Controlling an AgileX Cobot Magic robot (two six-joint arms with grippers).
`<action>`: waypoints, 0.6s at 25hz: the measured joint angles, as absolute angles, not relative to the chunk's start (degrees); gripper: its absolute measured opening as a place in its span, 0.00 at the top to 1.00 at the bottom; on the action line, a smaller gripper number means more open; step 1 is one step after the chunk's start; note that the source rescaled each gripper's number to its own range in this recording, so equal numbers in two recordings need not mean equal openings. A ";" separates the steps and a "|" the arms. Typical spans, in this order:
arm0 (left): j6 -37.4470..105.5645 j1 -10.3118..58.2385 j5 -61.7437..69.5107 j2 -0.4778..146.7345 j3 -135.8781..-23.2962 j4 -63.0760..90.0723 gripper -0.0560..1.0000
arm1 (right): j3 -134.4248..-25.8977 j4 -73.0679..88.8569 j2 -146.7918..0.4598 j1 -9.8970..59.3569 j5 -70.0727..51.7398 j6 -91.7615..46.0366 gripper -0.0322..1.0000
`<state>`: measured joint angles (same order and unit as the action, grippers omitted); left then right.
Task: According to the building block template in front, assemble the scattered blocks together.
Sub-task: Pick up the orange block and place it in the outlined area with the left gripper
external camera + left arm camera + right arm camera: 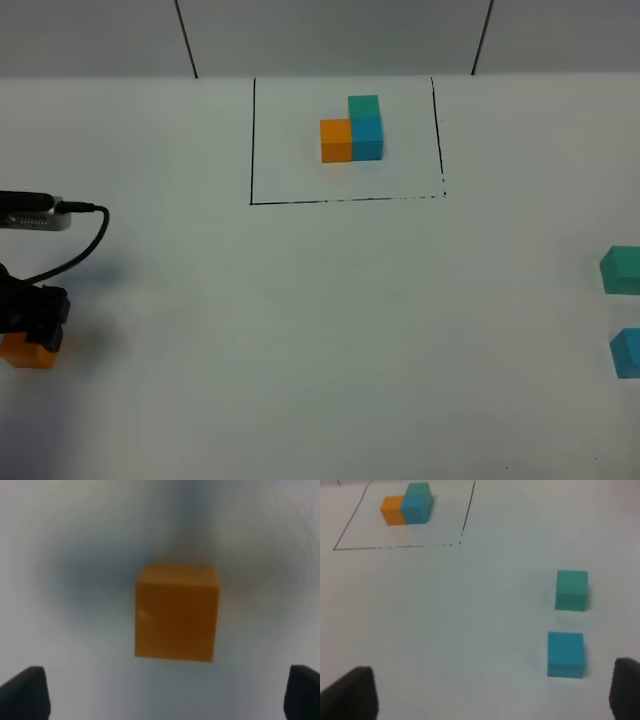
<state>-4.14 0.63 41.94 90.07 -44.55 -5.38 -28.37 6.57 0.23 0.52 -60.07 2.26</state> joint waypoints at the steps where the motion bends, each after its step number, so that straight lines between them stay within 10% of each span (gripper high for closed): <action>1: -3.79 0.63 41.74 91.40 -44.55 -5.38 0.02 | -28.37 6.57 0.23 0.52 -60.07 2.26 0.13; 9: -3.33 0.63 39.36 98.01 -44.55 -5.33 0.11 | -28.37 6.57 0.23 0.52 -60.07 2.38 0.15; 15: -3.33 0.63 38.62 99.19 -44.55 -5.33 0.38 | -28.37 6.57 0.23 0.52 -60.07 2.44 0.16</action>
